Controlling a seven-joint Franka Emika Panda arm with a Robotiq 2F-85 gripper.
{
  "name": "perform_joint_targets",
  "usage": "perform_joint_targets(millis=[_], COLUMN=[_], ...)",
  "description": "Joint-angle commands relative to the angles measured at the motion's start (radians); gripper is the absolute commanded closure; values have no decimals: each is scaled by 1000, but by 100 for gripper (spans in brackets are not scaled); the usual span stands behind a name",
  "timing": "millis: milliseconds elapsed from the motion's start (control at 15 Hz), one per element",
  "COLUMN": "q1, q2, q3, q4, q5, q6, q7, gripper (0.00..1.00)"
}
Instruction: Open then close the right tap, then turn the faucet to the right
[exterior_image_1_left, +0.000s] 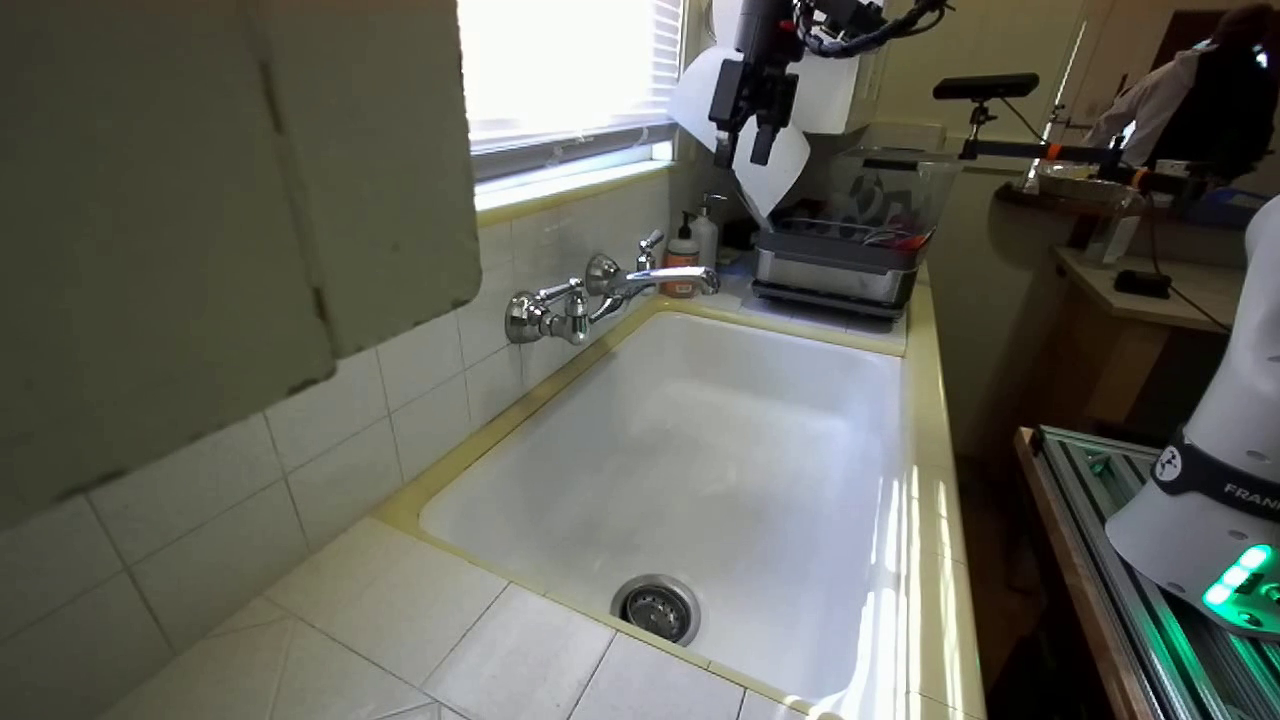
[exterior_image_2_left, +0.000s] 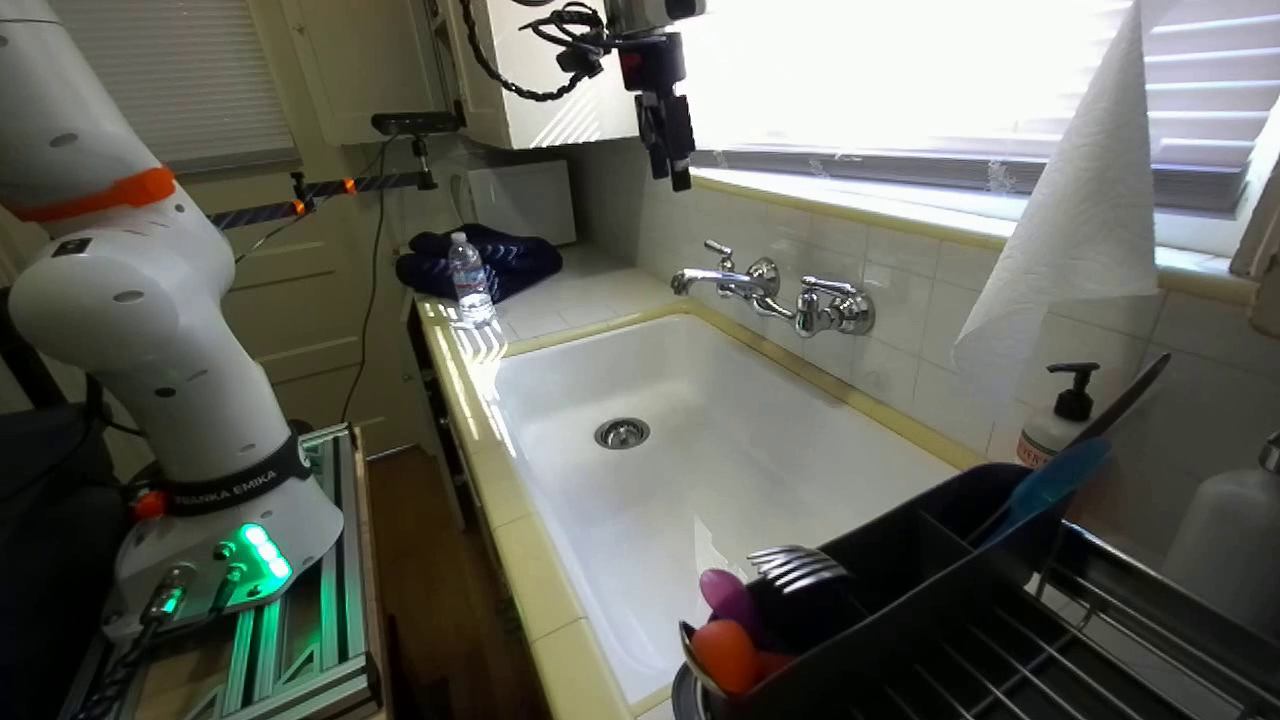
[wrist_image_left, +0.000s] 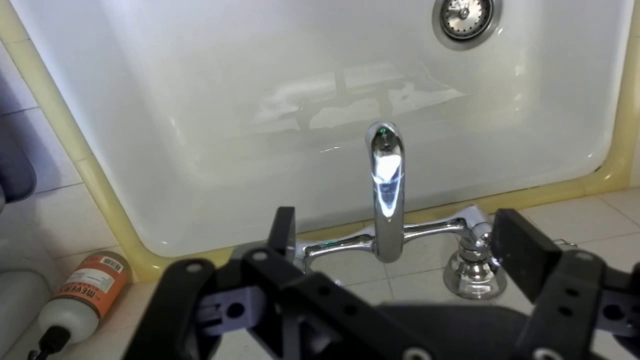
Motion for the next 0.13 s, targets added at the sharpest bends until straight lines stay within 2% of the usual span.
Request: perform_joint_targets(millis=[0,67], q1=[-2,-2], q2=[-7,-10], q3=[4,4], q4=[-1,-3], q5=[1,1], q6=[-2,-2], q7=[-1,-1], gripper=[0,0])
